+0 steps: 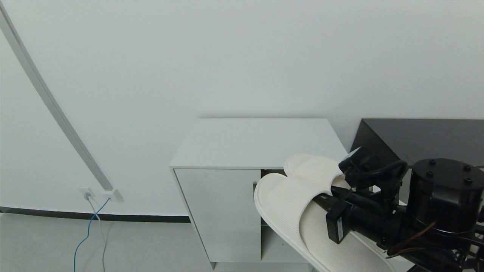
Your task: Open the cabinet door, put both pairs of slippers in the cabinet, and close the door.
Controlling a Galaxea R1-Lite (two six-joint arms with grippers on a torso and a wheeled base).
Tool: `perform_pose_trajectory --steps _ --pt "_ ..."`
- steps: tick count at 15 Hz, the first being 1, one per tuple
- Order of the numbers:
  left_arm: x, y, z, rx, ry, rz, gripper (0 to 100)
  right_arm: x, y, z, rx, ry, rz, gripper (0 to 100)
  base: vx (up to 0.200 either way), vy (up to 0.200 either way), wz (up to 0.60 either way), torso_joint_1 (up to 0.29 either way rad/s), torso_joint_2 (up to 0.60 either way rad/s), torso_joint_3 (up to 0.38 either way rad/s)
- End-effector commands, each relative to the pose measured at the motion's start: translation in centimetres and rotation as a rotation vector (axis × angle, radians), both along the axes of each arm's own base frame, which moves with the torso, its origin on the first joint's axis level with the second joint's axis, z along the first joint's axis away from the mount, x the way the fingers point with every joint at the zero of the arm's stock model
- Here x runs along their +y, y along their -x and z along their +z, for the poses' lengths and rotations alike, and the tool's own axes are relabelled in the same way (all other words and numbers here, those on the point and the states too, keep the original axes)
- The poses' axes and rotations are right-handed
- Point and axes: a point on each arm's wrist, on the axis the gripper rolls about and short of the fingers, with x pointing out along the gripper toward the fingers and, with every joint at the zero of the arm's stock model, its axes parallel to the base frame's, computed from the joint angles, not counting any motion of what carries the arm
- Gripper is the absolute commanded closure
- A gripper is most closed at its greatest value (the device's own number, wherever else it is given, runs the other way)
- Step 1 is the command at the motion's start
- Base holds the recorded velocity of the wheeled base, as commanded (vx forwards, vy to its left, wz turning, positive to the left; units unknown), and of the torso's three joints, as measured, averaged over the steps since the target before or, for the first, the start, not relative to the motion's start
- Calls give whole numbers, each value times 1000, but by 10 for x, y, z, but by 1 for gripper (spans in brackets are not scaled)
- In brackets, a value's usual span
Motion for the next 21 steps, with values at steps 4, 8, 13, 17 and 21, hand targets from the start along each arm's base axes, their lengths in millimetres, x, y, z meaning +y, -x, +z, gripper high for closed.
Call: perform_pose_trajectory --steps 4,8,13,17,21 --pt "0 0 0 1 1 -2 100 0 1 -2 4 8 3 100 0 0 0 0 0 0" --pt "0 0 0 1 1 -2 100 0 1 -5 11 15 3 100 0 0 0 0 0 0" --pt "0 0 0 1 1 0 100 1 0 -7 17 19 5 100 0 0 -120 0 0 0" --pt "0 0 0 1 4 0 100 1 0 -8 18 22 6 100 0 0 0 0 0 0" --pt "0 0 0 1 4 1 100 1 0 -8 21 24 7 100 0 0 0 0 0 0"
